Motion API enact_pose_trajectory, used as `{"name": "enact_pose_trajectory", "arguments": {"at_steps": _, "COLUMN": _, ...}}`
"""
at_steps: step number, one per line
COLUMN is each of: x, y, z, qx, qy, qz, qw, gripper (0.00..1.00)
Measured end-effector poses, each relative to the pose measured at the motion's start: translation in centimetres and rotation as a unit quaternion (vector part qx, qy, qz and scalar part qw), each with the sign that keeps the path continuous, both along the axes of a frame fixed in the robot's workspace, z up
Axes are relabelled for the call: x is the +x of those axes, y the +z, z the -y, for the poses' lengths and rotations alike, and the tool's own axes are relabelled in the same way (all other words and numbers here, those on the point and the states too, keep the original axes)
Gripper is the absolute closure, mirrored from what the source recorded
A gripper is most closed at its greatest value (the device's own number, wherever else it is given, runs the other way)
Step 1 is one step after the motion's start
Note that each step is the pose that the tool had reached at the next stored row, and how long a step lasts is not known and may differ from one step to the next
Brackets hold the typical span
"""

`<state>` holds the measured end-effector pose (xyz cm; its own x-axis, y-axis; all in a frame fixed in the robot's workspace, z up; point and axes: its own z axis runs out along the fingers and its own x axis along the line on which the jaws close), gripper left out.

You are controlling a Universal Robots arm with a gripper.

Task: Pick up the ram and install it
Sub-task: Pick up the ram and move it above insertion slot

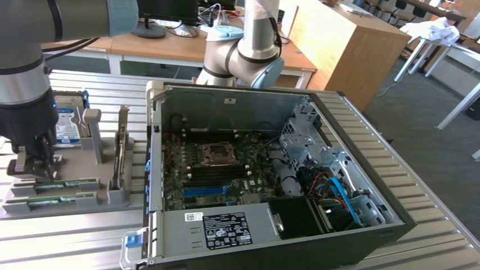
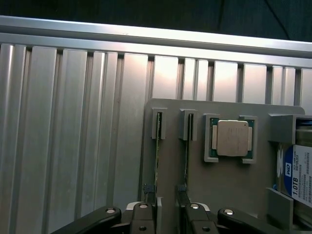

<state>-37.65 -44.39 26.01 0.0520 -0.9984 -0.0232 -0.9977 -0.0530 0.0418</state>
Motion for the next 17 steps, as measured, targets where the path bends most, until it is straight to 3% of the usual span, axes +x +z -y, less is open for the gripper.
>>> {"name": "enact_pose_trajectory", "arguments": {"at_steps": 17, "x": 0.55, "y": 0.00, "z": 0.00, "qx": 0.0000, "qy": 0.000, "qz": 0.0000, "qw": 1.0000, "gripper": 0.70}}
